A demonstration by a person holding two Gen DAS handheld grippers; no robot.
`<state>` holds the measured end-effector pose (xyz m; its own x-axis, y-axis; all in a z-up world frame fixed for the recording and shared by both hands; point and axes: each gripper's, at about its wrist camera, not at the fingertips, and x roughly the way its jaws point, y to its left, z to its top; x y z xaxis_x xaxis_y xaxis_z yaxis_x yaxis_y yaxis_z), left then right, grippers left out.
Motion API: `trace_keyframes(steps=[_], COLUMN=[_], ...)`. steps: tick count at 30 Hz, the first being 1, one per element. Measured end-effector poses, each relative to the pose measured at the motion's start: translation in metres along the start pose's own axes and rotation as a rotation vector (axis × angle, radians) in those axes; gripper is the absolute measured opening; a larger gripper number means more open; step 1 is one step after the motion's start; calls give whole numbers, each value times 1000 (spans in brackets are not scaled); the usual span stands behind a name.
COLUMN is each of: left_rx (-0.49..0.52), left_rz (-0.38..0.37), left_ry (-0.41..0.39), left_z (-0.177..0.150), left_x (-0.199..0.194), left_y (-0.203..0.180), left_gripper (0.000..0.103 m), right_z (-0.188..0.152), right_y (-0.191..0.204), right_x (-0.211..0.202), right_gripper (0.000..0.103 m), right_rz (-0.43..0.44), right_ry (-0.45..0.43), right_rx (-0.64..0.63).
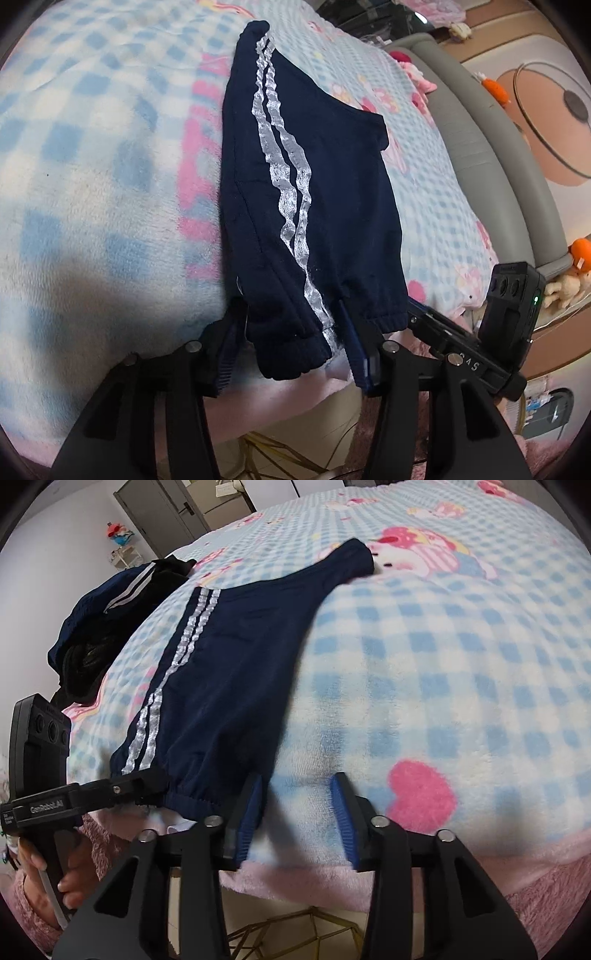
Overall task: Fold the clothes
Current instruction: 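Grasp the striped leg hem with the left gripper while the right gripper holds the other hem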
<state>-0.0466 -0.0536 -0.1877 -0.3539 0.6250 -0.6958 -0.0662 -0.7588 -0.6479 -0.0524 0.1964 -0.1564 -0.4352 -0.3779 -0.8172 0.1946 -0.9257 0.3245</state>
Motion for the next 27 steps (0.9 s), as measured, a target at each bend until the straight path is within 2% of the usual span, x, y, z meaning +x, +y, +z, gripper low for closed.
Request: trace_keyframes(steps=[3, 7, 8, 11, 13, 15, 19, 21, 22, 23, 25, 27], left_rx=[1, 12, 14, 35, 49, 59, 58, 47, 41, 41, 37, 9], left_rz=[12, 35, 38, 41, 30, 21, 46, 45, 33, 24, 15, -9], left_ry=[-20, -54, -63, -94, -114, -129, -99, -81, -68, -73, -99, -136], left_z=[-2, -4, -5, -5, -5, -4, -3, -3, -2, -1, -1, 0], left_x=[-2, -8, -10, -22, -30, -34, -25, -23, -24, -27, -35, -45], left_y=[-2, -4, -5, -11, -15, -18, -15, -14, -13, -13, -11, -5], left_gripper=[49, 38, 35, 22, 21, 21, 22, 29, 38, 43, 43, 43], right_z=[1, 2, 1, -2, -3, -3, -2, 1, 3, 4, 5, 4], right_y=[-3, -10, -10, 1, 4, 4, 1, 3, 5, 10, 19, 29], right_x=[3, 4, 2, -9, -15, -21, -28, -35, -36, -37, -37, -28], right_gripper=[49, 51, 49, 25, 20, 15, 18, 24, 26, 32, 35, 35], right_rz=[18, 56, 51, -3, 1, 24, 59, 98, 115, 127, 149, 121], right_ry=[21, 36, 31, -13, -29, -40, -56, -77, -83, -84, -83, -53], right_rx=[14, 58, 54, -8, -27, -23, 18, 33, 32, 21, -4, -42])
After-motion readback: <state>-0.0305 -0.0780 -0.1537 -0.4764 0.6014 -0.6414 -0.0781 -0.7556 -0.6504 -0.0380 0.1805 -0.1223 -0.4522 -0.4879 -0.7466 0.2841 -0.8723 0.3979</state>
